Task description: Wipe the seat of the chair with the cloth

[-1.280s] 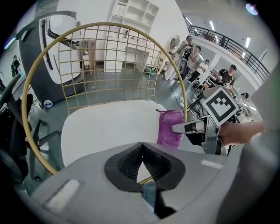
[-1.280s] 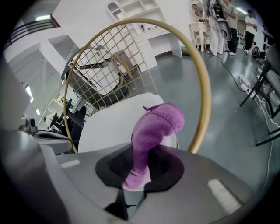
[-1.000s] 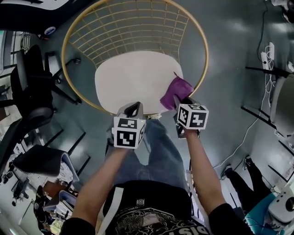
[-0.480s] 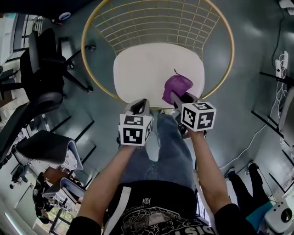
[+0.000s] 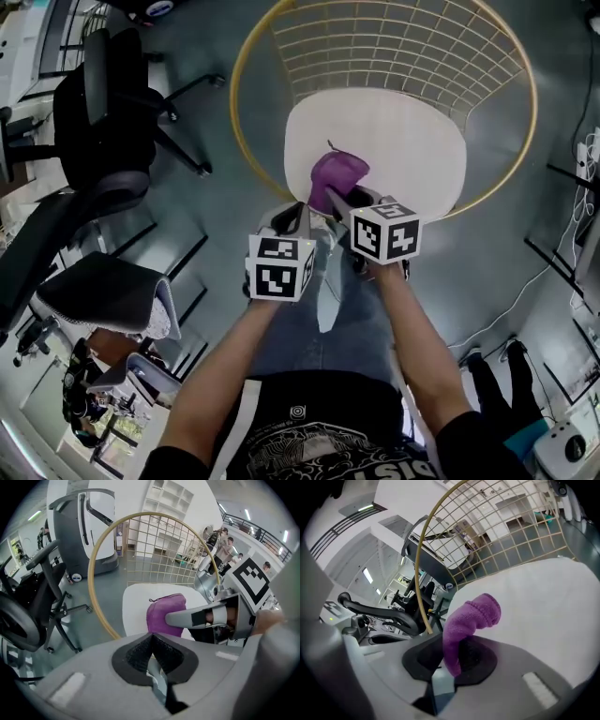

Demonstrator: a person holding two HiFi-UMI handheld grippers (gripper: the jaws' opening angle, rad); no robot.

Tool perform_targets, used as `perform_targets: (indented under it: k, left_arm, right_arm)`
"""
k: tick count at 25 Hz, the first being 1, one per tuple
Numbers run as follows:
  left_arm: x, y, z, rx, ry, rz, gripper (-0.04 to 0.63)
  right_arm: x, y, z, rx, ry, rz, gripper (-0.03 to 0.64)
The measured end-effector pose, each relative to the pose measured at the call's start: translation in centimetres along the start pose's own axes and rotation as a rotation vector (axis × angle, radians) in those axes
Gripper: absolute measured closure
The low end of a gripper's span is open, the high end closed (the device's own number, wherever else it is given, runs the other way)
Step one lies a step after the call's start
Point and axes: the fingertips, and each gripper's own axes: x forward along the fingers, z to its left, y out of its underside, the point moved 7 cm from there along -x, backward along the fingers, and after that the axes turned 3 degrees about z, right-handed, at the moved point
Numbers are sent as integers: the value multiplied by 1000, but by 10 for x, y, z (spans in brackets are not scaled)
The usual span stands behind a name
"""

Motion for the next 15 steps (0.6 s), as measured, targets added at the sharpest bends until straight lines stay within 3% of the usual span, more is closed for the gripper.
perform_targets:
  k: [5, 15]
  left_arm:
    - [-7, 1, 19, 20, 6, 5, 595]
    - [-4, 4, 52, 21, 42, -1, 595]
  right_arm:
    - [25, -4, 22, 11, -22, 4, 555]
    - [50, 4, 33, 10, 34, 8, 557]
